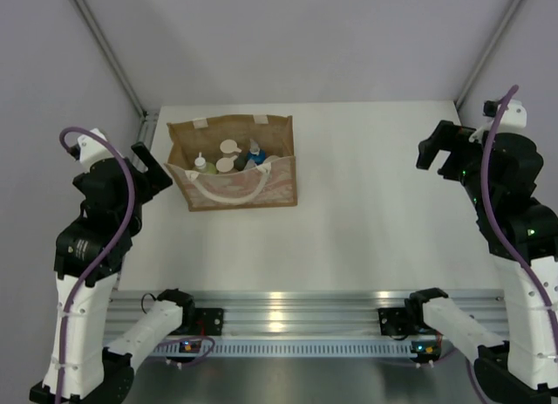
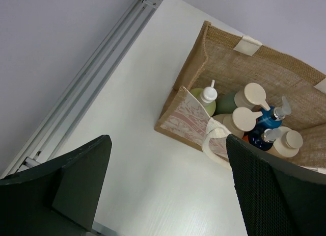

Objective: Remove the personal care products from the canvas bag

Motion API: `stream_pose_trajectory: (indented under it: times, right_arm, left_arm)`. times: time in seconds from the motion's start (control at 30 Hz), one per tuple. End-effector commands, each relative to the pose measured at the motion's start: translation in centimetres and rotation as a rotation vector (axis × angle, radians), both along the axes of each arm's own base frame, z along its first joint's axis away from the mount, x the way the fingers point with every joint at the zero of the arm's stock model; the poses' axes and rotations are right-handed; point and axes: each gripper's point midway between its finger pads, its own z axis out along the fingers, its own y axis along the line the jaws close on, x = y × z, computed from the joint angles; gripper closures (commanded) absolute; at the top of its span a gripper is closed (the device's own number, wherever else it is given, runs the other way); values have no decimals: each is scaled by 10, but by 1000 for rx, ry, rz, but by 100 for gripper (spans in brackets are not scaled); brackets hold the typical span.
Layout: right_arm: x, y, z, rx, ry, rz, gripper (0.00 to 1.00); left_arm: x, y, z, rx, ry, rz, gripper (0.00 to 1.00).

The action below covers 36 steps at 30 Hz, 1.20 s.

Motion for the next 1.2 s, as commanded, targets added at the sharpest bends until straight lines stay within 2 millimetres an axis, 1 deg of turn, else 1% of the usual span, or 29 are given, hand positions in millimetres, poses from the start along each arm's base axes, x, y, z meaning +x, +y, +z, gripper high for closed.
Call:
stream_pose_trajectory:
  times: [0.0,0.1,0.17,0.23,0.27,0.3,0.37,0.4,0.47,0.5,0.53,0.57,0.6,0.67,0.7,0.77,0.83,0.87,0.9,0.93,0.97,1.0,1.07,1.1,1.13,1.17]
  right_arm:
    - [-11,-2,21,7,-55,-2,1]
    - [-12,0,26,9,-69,9,1]
    - [-13,3,29,7,-76,31,1]
    - [-13,8,29,14,-75,60,1]
    - [-13,11,29,18,-74,75,1]
    - [-10,18,27,24,-64,109,1]
    - [-9,25,30,29,-65,145,0]
    - [-7,27,29,31,-59,158,1]
    - [-6,28,27,38,-52,156,0]
    - [-6,29,25,42,-49,159,0]
    - [-7,30,23,44,-45,164,1]
    - [-5,32,17,46,-28,174,0]
    - [-5,38,14,52,-19,203,0]
    - [-4,42,7,62,1,224,0]
    - [-4,44,5,65,5,230,1]
    - [-4,44,5,66,5,230,0]
    - [-2,44,3,65,9,230,0]
    - [-1,45,3,66,10,231,0]
    - [1,51,2,75,16,262,0]
    - [2,53,3,79,19,270,1]
    - [3,56,5,85,15,282,1]
    - [5,62,5,95,22,310,1]
    - [6,70,8,108,20,348,1]
    - [10,78,5,122,34,388,1]
    - [12,84,5,138,42,412,1]
    - [15,95,0,157,69,464,1]
  left_arm:
    - [2,-3,16,-28,-48,-5,1]
    - [4,-7,18,-51,-55,-12,1]
    - [7,-4,13,-52,-42,17,1]
    - [13,7,-3,-31,8,103,1]
    - [18,8,-10,-37,22,134,1]
    - [29,7,-20,-31,65,157,1]
    - [47,-5,-28,-68,106,116,2]
    - [60,-13,-39,-75,154,96,3]
    - [71,-14,-53,-76,196,107,5]
    - [79,-13,-66,-70,236,116,5]
    - [84,-10,-78,-61,265,120,9]
    - [90,-2,-83,-61,271,143,10]
    - [96,2,-95,-61,307,151,13]
    - [101,7,-101,-75,330,163,18]
    - [103,14,-104,-74,342,183,19]
    - [102,20,-108,-59,354,200,21]
    - [108,19,-117,-61,362,185,30]
    - [111,11,-124,-76,373,132,34]
    - [111,7,-138,-84,393,105,46]
    - [116,2,-140,-100,375,86,57]
    - [116,-1,-145,-121,375,78,66]
    - [114,-9,-152,-152,385,45,79]
    - [115,-17,-157,-188,377,15,92]
    - [112,-24,-162,-211,384,-14,99]
    - [112,-27,-164,-218,386,-26,100]
    - [110,-29,-168,-223,399,-34,100]
